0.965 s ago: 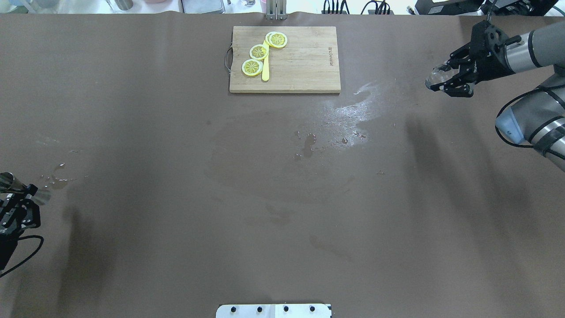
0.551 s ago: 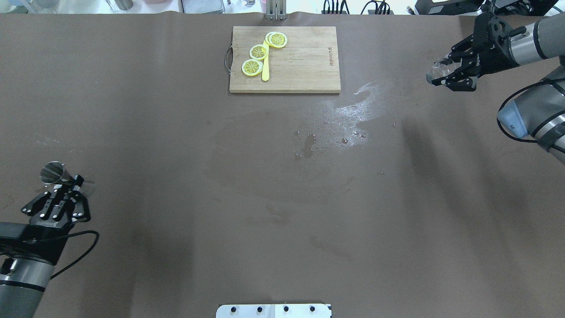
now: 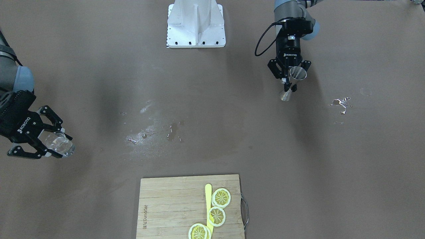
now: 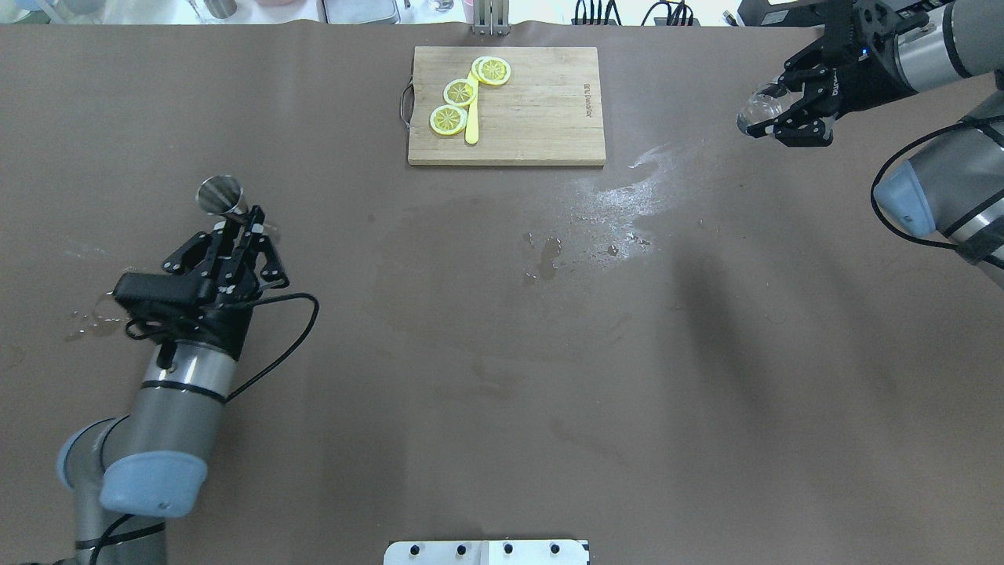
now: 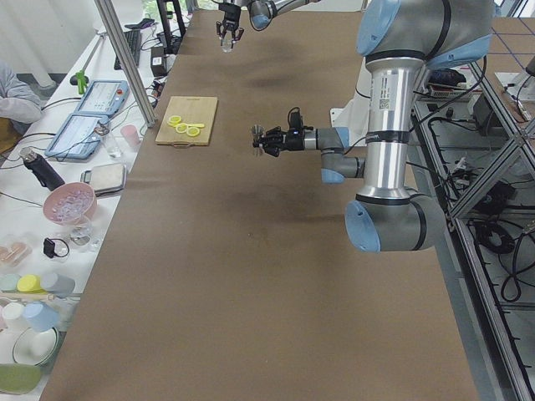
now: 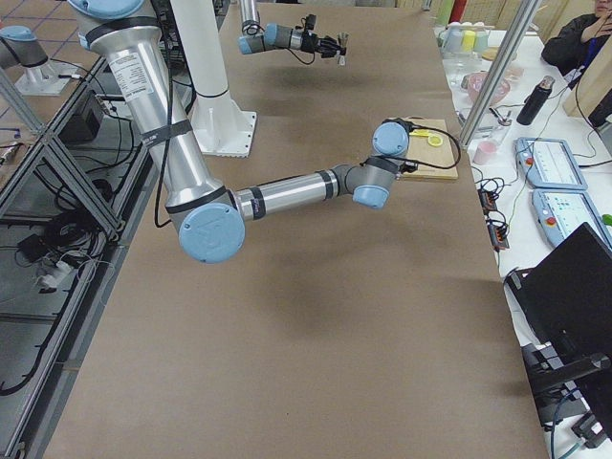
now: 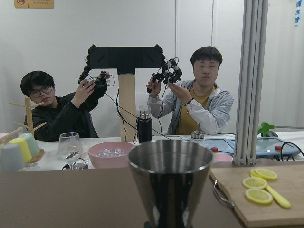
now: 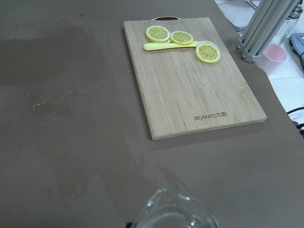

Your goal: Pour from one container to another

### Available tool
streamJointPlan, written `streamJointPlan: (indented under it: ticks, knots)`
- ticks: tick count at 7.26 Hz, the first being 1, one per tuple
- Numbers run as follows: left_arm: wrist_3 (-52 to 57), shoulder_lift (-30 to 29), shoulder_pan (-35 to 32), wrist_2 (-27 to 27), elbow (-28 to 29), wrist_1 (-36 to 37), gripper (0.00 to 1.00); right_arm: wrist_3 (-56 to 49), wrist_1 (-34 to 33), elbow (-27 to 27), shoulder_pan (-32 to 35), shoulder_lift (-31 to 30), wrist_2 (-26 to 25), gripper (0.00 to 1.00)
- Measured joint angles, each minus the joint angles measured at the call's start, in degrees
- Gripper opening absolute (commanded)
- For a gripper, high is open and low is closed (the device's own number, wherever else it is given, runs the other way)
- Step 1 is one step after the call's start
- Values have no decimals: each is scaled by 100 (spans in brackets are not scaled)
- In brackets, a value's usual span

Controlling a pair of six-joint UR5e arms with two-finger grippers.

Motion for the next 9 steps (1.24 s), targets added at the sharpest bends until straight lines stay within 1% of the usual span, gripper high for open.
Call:
streamJointPlan:
  ticks: [1,2,3,4,5,6,7,9]
  knots:
    - [305,-743,-348,-411,433,87,0,-4,-261,249,-18,6,-20,0]
    - [445,-1301,-683,-876,836,128,0,-22,-667,562,-52,16,-35,0]
    - [499,-1678,-917,-1255,1106,157,0,-54,-1048,872,-108,16,-50,0]
    - [526,-2059,-1021,-1452,1422,197,0,-100,-1417,1118,-177,61,-67,0]
    - [554,-2554,-1061,-1564,1896,244,0,-347,-2004,1370,-290,184,-195,0]
    - [575,-2958,-1075,-1660,2305,285,0,-818,-2750,1692,-472,298,-479,0]
    - [583,-3138,-1075,-1773,2500,300,0,-1206,-3355,1956,-656,393,-733,0]
    - [588,-3260,-1082,-1943,2575,305,0,-1854,-4219,2127,-826,668,-926,0]
